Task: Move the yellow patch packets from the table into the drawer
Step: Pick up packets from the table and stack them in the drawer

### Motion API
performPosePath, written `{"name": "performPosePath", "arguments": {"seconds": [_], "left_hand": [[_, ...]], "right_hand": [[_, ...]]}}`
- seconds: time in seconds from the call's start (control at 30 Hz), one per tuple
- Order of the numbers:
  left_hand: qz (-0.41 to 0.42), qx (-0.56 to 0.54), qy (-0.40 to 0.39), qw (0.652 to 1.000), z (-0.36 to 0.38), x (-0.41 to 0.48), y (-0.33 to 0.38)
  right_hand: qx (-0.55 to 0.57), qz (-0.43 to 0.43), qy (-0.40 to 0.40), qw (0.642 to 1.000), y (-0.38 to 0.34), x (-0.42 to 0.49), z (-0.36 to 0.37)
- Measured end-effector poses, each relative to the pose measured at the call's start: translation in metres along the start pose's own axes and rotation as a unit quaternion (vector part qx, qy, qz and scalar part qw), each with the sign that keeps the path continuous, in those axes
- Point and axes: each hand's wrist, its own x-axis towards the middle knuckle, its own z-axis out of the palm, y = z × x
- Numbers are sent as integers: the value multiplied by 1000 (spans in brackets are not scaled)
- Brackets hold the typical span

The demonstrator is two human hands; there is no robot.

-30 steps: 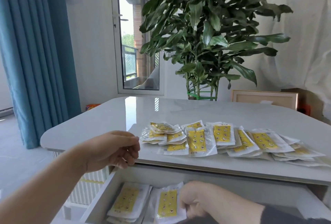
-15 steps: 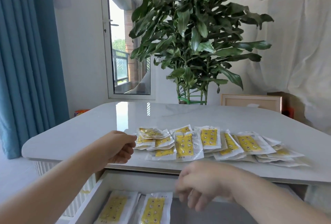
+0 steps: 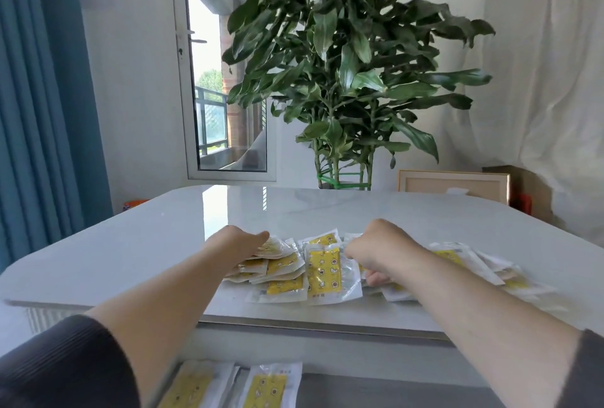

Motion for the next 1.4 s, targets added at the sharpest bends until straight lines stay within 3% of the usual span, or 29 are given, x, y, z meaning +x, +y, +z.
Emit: {"name": "performPosePath", "arguments": {"seconds": [0.13,0.43,0.63,0.97,1.1,1.4], "left_hand": [[-5,4,-4,1000,3,3,-1],[-77,-202,-66,974,-6,10,-15],[-108,-242,-78,961,-9,23,-20],[-49,-381,-54,922,-22,24,-21],[-48,-428,-61,901,-34,12,-22],[-72,-488,-100,864,-64,-55,-40]], "right_hand": [[-35,13,0,999,0,10,15],[-45,-18,64,997,10,18,28],[57,-4,51,997,14,25,28],[170,-43,47,983,18,29,28],[221,-22,36,974,18,23,25],[418,20,-65,906,29,-17,4]]}}
